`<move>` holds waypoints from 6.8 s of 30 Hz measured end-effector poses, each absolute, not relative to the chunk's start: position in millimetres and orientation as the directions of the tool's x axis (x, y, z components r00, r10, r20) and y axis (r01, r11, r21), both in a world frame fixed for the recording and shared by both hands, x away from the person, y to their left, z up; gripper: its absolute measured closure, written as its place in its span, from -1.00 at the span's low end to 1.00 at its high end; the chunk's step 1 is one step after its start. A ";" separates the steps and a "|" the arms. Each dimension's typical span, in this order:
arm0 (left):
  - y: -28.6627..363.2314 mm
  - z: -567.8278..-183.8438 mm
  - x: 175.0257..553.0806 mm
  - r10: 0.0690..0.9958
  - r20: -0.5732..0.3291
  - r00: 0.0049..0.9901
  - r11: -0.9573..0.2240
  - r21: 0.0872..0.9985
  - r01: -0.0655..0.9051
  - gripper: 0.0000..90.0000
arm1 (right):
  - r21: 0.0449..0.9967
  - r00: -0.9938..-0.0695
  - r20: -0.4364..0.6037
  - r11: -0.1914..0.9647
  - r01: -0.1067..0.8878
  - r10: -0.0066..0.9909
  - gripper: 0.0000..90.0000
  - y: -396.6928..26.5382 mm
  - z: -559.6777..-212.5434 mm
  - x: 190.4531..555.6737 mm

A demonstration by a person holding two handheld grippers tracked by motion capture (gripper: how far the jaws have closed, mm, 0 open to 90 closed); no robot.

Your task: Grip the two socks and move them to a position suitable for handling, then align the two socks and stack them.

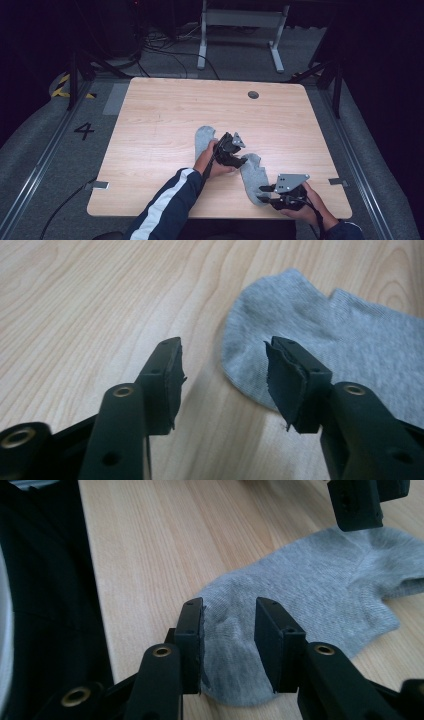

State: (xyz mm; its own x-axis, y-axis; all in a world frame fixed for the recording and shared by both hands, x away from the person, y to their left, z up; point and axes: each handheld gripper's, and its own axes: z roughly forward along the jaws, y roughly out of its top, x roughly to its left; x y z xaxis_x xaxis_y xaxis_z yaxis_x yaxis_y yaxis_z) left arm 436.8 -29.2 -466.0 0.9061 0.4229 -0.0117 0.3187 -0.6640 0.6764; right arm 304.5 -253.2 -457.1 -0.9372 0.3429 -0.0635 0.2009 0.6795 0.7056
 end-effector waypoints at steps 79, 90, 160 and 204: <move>50.5 -423.4 487.7 0.507 0.056 0.860 -0.664 0.662 0.348 0.92 | 0.791 -0.951 -0.141 0.609 0.059 0.274 0.93 -170.7 -438.3 361.3; 95.2 -428.8 507.9 0.594 0.050 0.803 -0.624 0.659 0.420 0.92 | 0.803 -0.955 -0.137 0.594 0.049 0.264 0.93 -118.8 -449.2 387.5; 64.8 -462.4 384.3 0.393 0.011 0.920 -0.651 0.709 0.270 0.28 | 0.765 -0.901 -0.157 0.626 0.148 0.405 0.62 -132.6 -432.0 438.3; 41.9 -473.9 345.8 0.179 -0.057 0.982 -0.714 0.679 0.170 0.51 | 0.699 -0.864 -0.180 0.679 0.225 0.471 0.97 -162.0 -471.2 439.8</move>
State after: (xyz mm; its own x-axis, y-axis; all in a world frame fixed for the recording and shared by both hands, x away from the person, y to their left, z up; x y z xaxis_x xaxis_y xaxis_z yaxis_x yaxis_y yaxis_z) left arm 345.8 41.9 -473.9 0.9822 0.1793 -0.0567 0.1695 -0.7140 0.6793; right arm 439.8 -162.0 -471.2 -0.8636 0.4711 -0.1796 0.2250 0.6789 0.6989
